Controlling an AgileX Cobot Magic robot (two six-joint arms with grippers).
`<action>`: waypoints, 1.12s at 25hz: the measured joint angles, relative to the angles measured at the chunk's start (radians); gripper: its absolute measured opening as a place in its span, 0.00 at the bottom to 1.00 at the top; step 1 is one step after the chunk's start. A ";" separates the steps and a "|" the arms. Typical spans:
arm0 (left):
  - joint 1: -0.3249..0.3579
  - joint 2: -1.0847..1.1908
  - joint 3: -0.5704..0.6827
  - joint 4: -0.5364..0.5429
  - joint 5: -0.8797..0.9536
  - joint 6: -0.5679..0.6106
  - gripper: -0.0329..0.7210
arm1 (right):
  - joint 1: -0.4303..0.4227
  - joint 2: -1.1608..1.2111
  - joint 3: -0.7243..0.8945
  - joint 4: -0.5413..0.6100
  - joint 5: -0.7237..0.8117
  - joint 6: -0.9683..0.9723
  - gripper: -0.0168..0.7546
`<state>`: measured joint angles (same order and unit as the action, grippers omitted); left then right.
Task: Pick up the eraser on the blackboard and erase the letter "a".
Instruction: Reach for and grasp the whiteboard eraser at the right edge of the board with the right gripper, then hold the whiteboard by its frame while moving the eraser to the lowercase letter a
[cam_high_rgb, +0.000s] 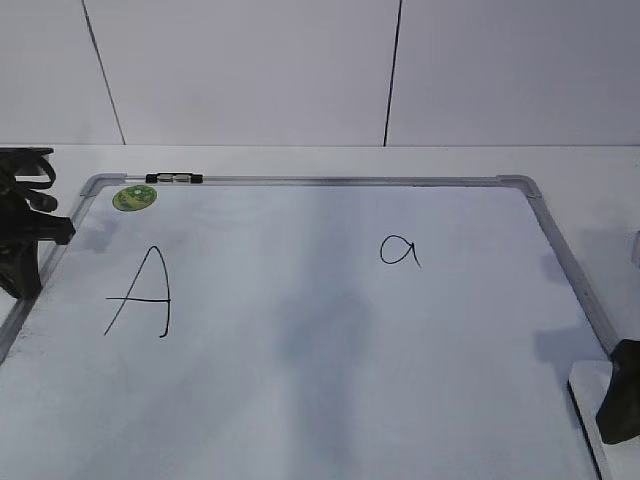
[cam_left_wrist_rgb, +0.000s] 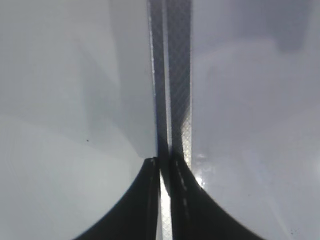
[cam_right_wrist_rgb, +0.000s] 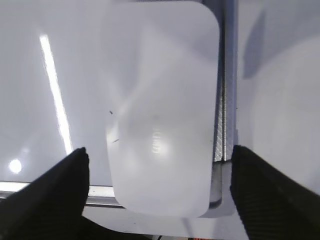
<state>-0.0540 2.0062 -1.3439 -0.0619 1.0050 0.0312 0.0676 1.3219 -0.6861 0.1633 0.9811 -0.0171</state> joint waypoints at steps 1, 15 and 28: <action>0.000 0.000 0.000 0.000 0.000 0.000 0.06 | 0.013 0.011 0.000 0.000 -0.004 -0.001 0.90; 0.000 0.000 0.000 0.000 0.000 0.000 0.06 | 0.051 0.154 -0.038 -0.024 -0.049 0.034 0.90; 0.000 0.000 0.000 0.000 0.000 0.000 0.06 | 0.051 0.164 -0.045 -0.085 -0.055 0.075 0.90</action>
<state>-0.0540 2.0062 -1.3439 -0.0619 1.0050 0.0312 0.1189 1.4856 -0.7314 0.0785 0.9264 0.0577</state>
